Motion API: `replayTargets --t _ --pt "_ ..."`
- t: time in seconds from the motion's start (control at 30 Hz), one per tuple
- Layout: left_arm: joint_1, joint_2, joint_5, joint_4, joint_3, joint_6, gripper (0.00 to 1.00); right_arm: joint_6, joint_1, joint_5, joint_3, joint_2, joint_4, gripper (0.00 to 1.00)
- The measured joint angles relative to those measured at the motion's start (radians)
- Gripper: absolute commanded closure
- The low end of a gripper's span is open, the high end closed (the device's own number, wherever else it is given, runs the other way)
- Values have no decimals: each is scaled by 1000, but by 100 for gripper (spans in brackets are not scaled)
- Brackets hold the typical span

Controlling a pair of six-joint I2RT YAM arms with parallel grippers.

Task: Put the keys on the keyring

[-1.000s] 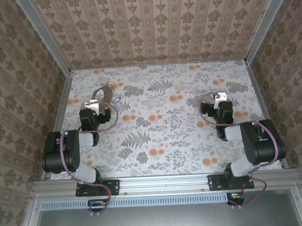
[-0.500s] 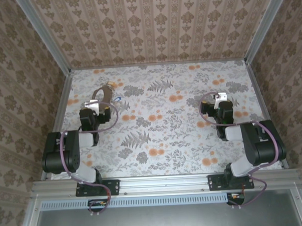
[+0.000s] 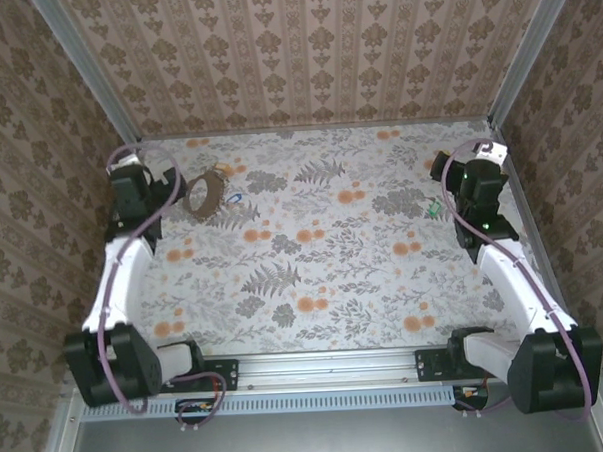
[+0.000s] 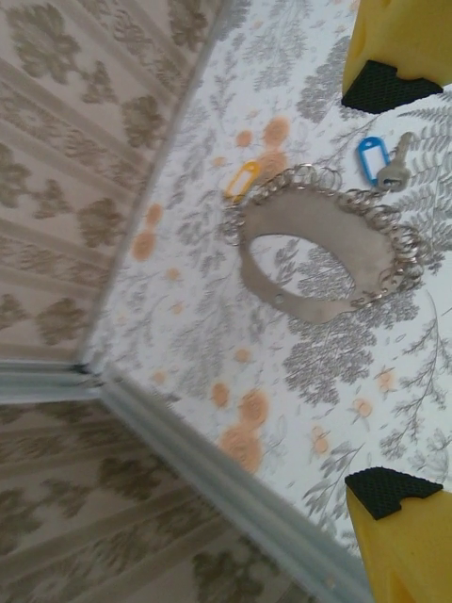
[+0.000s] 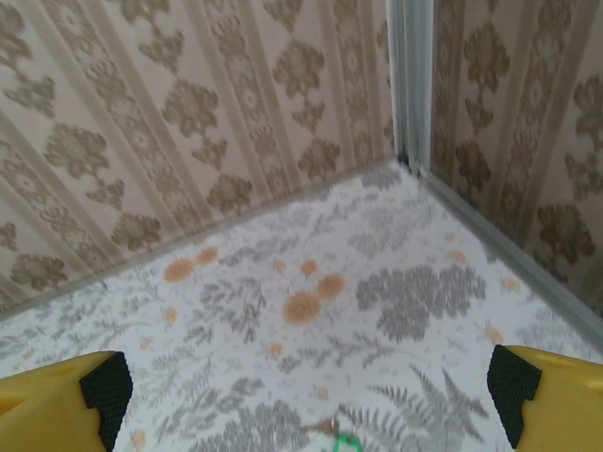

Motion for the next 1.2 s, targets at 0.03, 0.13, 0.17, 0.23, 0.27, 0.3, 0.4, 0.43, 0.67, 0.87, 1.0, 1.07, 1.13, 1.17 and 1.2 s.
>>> replayTargets --t 0.03,0.13,0.17,0.23,0.27,0.3,0.4,0.43,0.67,0.87,1.0,1.07,1.13,1.17,1.2 --pt "9 64 35 -39 52 -1 0 13 0 -11 11 16 -34 1" --pt "14 268 170 -119 203 5 0 41 0 -66 19 69 -132 0" --pt "12 341 219 -151 262 11 0 47 1 -84 19 82 -162 0" --pt "3 470 286 -177 367 29 0 52 2 -109 19 92 -206 0" --pt "-2 531 313 -189 415 40 0 54 3 -117 19 92 -222 0" --pt "-8 583 334 -203 455 50 0 55 3 -125 19 88 -229 0" --pt "-23 729 384 -237 568 79 0 55 4 -143 19 71 -251 0" --pt "-26 765 396 -246 595 87 0 55 4 -150 19 64 -259 1" --pt "-45 887 444 -270 659 114 0 43 4 -179 8 -19 -303 1" --pt "-87 896 446 -250 656 114 0 43 4 -187 -3 -65 -322 0" --pt "-118 906 441 -238 624 114 0 48 4 -191 -3 -77 -337 0" --pt "-129 903 441 -232 617 113 0 51 4 -192 -2 -81 -337 0" --pt "-142 901 436 -211 603 109 0 56 4 -193 -2 -82 -340 0" --pt "-150 894 431 -196 589 109 0 61 4 -194 0 -82 -346 0" --pt "-157 885 428 -185 575 106 0 68 4 -195 3 -82 -352 0"
